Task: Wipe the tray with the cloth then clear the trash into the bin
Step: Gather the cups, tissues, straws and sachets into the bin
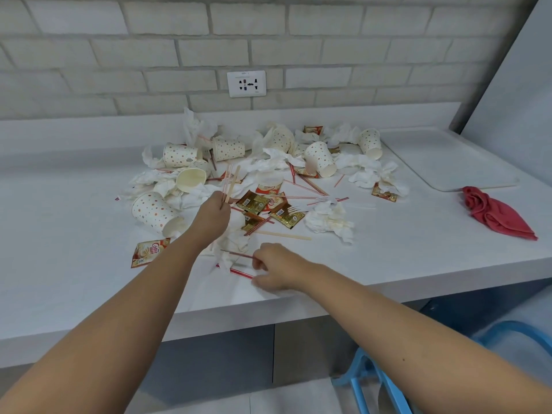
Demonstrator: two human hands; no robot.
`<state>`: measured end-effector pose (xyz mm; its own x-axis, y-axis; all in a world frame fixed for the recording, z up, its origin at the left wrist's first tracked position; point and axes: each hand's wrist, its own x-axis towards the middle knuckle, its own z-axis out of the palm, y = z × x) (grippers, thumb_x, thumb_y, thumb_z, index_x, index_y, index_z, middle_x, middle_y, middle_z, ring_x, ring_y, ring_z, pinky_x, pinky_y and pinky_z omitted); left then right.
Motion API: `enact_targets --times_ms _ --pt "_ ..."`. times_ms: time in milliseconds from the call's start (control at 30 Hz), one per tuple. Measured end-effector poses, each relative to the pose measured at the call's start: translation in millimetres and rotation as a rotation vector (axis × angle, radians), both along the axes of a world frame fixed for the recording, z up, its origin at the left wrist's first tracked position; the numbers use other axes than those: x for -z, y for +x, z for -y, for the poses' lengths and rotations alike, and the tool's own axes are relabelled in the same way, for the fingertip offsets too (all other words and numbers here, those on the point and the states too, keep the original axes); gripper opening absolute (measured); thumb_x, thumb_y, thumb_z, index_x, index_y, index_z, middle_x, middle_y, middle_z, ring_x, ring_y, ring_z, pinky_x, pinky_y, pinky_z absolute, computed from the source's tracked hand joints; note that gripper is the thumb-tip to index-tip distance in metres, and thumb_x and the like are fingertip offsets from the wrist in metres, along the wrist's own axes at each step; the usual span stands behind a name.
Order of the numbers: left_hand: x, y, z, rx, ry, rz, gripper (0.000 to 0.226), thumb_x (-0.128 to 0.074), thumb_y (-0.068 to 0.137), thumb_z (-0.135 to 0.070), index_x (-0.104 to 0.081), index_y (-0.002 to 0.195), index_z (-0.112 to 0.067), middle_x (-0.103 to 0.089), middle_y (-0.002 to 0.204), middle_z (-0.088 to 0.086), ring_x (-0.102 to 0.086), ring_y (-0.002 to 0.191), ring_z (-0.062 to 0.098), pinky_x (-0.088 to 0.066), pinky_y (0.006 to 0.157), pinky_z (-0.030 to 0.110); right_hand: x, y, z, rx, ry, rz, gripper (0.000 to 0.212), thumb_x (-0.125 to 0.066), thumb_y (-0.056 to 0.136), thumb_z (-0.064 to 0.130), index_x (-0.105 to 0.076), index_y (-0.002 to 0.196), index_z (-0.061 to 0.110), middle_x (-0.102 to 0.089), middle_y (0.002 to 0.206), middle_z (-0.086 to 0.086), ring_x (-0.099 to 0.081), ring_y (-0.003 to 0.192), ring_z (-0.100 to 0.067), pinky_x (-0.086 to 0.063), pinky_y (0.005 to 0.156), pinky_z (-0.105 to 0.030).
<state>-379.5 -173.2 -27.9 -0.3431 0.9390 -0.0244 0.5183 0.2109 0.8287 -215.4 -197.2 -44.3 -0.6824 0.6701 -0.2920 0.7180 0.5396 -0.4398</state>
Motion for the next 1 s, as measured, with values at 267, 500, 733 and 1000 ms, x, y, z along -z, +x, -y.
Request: enact_targets --times_ms 267,500,733,1000 --pt "1 6 1 0.036 0.013 0.032 0.019 -0.029 0.096 -0.007 -0.047 0.102 -0.008 -0.043 0.072 0.000 -0.037 0.060 0.015 -0.032 0.056 0.029 -7 32 -28 0.046 0.050 0.211 0.030 -0.050 0.092 0.015 -0.037 0.066 0.020 -0.041 0.070 0.002 -0.042 0.062 -0.012 -0.032 0.054 -0.019" --pt "2 37 -2 0.106 0.017 0.041 0.019 -0.030 0.096 -0.008 -0.048 0.091 -0.007 -0.042 0.072 0.005 -0.038 0.064 0.019 -0.034 0.061 0.034 0 64 -30 0.117 0.093 0.175 0.023 -0.039 0.095 0.007 -0.044 0.118 0.008 -0.044 0.079 0.001 -0.048 0.081 -0.019 -0.035 0.057 -0.023" --pt "-6 102 -11 0.231 0.071 0.275 0.028 -0.030 0.102 -0.019 -0.044 0.078 -0.018 -0.038 0.067 0.001 -0.033 0.056 0.014 -0.029 0.051 0.027 -16 135 -39 0.325 -0.105 -0.086 0.026 -0.032 0.101 0.021 -0.056 0.098 0.010 -0.047 0.088 0.004 -0.044 0.078 -0.012 -0.032 0.061 -0.019" --pt "-7 232 -7 0.504 0.050 0.450 0.023 -0.027 0.103 -0.014 -0.047 0.089 -0.013 -0.046 0.069 0.002 -0.044 0.061 0.013 -0.044 0.062 0.022 -22 237 -18 0.744 -0.264 -0.612 0.020 -0.031 0.101 0.006 -0.050 0.104 0.011 -0.049 0.070 -0.002 -0.043 0.057 -0.013 -0.040 0.055 -0.022"
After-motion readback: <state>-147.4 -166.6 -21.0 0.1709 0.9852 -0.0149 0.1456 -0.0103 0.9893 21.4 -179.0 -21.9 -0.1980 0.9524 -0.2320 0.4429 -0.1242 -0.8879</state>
